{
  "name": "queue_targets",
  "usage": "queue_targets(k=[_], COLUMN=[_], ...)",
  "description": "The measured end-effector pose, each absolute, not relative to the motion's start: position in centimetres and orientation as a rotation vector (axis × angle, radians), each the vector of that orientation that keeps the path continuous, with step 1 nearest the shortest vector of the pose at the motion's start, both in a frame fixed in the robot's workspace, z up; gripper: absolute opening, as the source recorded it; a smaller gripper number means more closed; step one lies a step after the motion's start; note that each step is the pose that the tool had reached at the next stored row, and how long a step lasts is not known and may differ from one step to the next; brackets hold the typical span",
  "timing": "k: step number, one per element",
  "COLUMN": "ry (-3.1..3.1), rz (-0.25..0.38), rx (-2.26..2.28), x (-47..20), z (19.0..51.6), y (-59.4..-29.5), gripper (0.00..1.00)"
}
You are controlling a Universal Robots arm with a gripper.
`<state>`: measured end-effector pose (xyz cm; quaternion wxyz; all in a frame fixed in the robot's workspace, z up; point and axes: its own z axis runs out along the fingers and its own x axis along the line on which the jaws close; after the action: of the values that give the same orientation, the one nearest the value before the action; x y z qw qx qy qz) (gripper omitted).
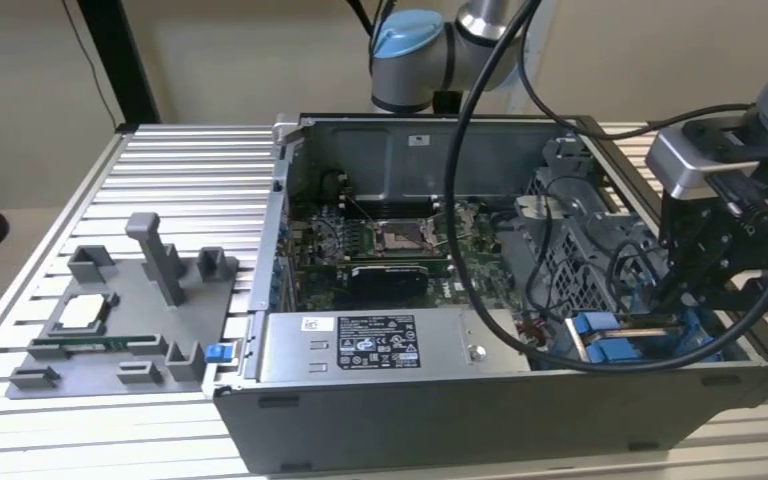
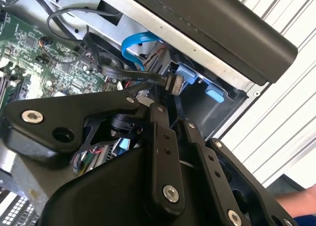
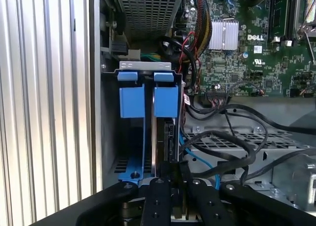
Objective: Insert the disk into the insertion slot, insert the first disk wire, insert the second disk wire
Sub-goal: 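Insert the first disk wire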
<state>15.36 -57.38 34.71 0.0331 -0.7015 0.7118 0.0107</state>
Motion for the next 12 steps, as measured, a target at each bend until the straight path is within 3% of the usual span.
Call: queue_targets(k=[12], ry=[2.190], rz=[0.035], rx=[-2.157], x=[15.20], z=[34.41], y=[-57.47], gripper=[0.00])
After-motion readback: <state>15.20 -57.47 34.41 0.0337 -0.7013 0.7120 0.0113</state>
